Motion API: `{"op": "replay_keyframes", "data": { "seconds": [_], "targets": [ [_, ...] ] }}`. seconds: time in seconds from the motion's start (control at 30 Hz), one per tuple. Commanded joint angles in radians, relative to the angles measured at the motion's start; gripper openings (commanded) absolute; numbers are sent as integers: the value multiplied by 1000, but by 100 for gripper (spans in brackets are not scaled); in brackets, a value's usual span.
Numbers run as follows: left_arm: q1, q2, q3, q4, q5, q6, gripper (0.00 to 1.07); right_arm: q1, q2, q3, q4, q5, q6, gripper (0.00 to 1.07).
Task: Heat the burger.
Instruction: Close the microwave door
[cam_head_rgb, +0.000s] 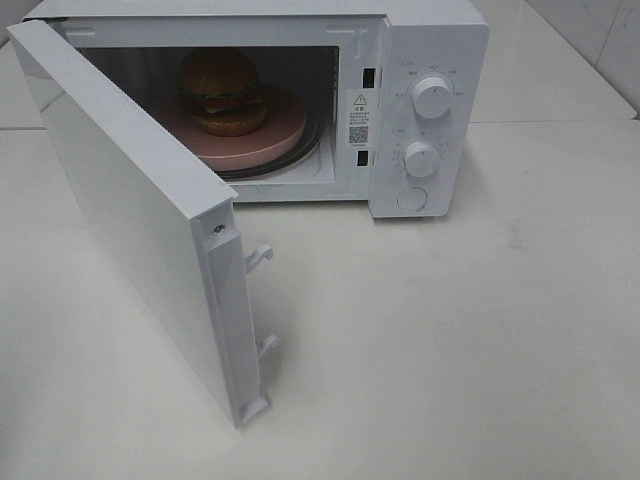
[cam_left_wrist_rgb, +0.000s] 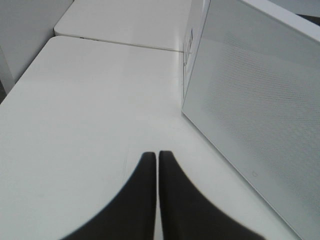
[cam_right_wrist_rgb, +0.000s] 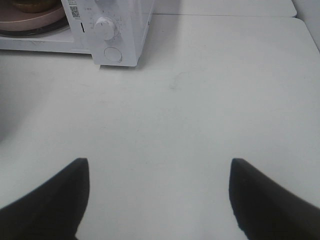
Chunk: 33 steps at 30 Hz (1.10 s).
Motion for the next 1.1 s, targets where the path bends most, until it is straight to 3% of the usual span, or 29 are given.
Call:
{"op": "replay_keyframes", "data": {
  "seconds": [0.03, 0.27, 0.37, 0.5, 0.67, 0.83, 0.93, 1.1],
  "targets": [
    [-2, 61, 38, -17, -156, -3, 0, -4, -27, 3, -1, -15, 5, 75],
    [-2, 227, 114, -24, -476, 4, 0, -4, -27, 3, -1, -15, 5, 75],
    [-2, 246, 118, -24, -503, 4, 0, -4, -27, 3, -1, -15, 5, 75],
    [-2, 401, 119, -23, -671, 0, 0, -4, -27, 3, -1, -15, 5, 75],
    [-7, 497, 119, -1, -758, -2, 0, -4, -27, 3, -1, -15, 5, 75],
    [-85, 617, 119, 49, -861, -7, 0, -4, -27, 3, -1, -15, 5, 75],
    [-184, 718, 119, 132, -985, -3, 0, -4, -27, 3, -1, -15, 5, 75],
    [-248, 825, 119, 155, -1104, -3, 0, -4, -27, 3, -1, -15, 5, 75]
  ]
}}
